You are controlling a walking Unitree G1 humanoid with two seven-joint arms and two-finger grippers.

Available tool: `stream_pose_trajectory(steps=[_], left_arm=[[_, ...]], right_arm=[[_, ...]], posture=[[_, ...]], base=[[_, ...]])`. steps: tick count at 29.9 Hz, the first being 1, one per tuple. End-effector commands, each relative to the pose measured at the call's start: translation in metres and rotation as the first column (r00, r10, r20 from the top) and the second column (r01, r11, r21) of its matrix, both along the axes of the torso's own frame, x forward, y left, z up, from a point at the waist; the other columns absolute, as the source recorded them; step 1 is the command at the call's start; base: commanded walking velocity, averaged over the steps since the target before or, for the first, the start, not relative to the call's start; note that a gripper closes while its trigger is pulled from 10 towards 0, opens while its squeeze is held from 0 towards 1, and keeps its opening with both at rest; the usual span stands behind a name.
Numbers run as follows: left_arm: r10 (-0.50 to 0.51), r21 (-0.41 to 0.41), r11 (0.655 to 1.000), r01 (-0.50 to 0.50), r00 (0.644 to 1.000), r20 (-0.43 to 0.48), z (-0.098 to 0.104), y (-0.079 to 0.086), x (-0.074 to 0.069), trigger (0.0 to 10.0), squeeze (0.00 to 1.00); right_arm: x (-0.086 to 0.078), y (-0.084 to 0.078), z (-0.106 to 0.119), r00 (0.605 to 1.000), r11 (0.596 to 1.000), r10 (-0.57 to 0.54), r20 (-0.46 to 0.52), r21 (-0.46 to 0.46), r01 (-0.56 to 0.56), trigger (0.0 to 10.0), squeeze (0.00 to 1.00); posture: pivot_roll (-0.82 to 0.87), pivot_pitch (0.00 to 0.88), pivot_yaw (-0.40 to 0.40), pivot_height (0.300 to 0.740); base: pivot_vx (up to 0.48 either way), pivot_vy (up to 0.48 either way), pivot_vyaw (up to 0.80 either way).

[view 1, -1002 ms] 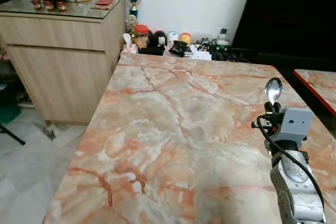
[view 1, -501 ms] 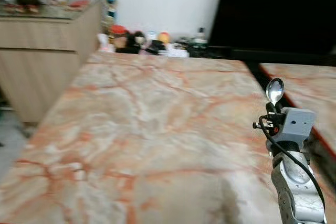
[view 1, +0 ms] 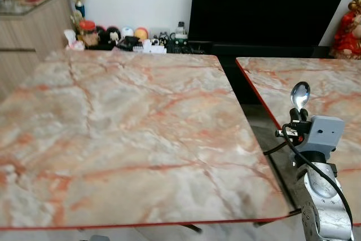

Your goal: Setting the table

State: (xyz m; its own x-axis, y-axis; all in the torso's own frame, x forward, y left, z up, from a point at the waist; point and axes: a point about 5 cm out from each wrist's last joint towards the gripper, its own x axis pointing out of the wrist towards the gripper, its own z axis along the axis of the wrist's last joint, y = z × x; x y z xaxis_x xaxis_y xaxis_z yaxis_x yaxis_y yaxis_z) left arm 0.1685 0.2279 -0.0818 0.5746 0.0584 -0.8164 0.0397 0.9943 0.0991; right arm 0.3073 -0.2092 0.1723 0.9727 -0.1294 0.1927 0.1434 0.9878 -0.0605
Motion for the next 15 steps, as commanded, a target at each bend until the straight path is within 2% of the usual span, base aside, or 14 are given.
stream_pose_trajectory(steps=[1, 6, 12, 15], left_arm=[[-0.013, 0.002, 1.000, 0.013, 1.000, -0.013, -0.001, -0.003, -0.001, 10.0, 0.00], [-0.014, 0.001, 1.000, 0.014, 1.000, -0.011, -0.001, -0.003, -0.001, 10.0, 0.00], [-0.015, 0.000, 1.000, 0.015, 1.000, -0.010, -0.001, -0.004, 0.000, 10.0, 0.00], [-0.017, -0.002, 1.000, 0.017, 1.000, -0.012, -0.001, -0.004, 0.000, 10.0, 0.00]], right_arm=[[-0.002, -0.006, 0.006, 0.999, 1.000, -0.019, 0.026, -0.012, 0.020, 10.0, 0.00], [-0.003, -0.008, 0.014, 0.997, 0.999, -0.036, 0.072, -0.014, 0.037, 10.0, 0.00], [-0.005, -0.017, 0.033, 0.981, 0.996, -0.081, 0.175, -0.012, 0.084, 10.0, 0.00], [-0.005, -0.018, 0.036, 0.978, 0.996, -0.089, 0.189, -0.010, 0.092, 10.0, 0.00]], posture=[[0.01, 0.051, -0.038, 0.740], [0.01, 0.049, -0.037, 0.740], [0.00, 0.046, -0.036, 0.740], [0.00, 0.043, -0.036, 0.740]], base=[[0.000, -0.472, 0.00], [0.000, -0.474, 0.00], [0.000, -0.472, 0.00], [0.000, -0.472, 0.00]])
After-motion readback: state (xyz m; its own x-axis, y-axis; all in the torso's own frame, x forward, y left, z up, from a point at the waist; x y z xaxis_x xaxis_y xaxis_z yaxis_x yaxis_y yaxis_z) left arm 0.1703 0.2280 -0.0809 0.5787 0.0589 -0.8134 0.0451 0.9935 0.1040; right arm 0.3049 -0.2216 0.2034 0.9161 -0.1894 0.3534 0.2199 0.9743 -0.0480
